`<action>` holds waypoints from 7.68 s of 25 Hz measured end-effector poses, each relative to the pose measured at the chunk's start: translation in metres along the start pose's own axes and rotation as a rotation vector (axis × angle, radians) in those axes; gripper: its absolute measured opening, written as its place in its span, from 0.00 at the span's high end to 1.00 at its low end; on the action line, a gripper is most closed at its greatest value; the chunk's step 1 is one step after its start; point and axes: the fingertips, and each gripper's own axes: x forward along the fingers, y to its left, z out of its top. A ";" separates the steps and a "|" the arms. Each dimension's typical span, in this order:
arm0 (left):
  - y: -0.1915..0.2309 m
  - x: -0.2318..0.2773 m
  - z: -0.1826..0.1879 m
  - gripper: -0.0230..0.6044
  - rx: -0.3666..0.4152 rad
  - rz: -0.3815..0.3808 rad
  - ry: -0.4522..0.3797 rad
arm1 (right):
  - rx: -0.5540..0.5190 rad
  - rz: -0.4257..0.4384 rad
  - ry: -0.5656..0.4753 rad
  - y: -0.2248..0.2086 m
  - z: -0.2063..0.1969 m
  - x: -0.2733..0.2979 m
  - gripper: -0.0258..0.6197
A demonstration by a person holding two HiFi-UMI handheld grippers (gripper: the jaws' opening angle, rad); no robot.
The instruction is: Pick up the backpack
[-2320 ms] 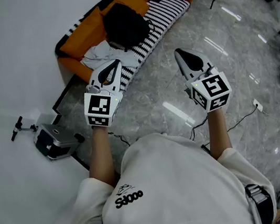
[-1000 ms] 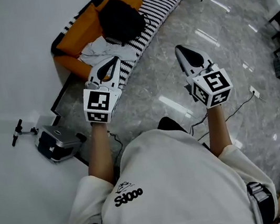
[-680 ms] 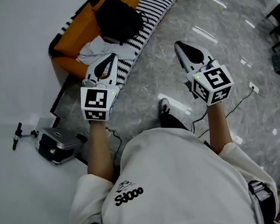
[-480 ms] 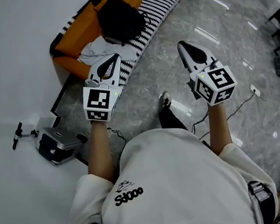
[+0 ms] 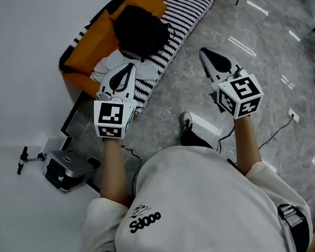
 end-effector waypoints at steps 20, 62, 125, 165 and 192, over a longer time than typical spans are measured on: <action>0.006 0.204 0.026 0.93 -0.039 0.020 0.047 | -0.011 0.078 0.038 -0.178 -0.008 0.097 0.91; 0.179 0.464 -0.092 0.93 -0.221 0.022 0.222 | -0.024 0.153 0.184 -0.309 -0.045 0.388 0.91; 0.385 0.658 -0.412 0.73 -0.666 -0.035 0.437 | 0.064 0.208 0.601 -0.309 -0.221 0.755 0.91; 0.385 0.736 -0.510 0.65 -0.924 -0.092 0.323 | 0.075 0.105 0.725 -0.342 -0.319 0.766 0.91; 0.402 0.799 -0.497 0.66 -1.050 -0.077 0.169 | 0.111 0.079 0.740 -0.369 -0.332 0.774 0.91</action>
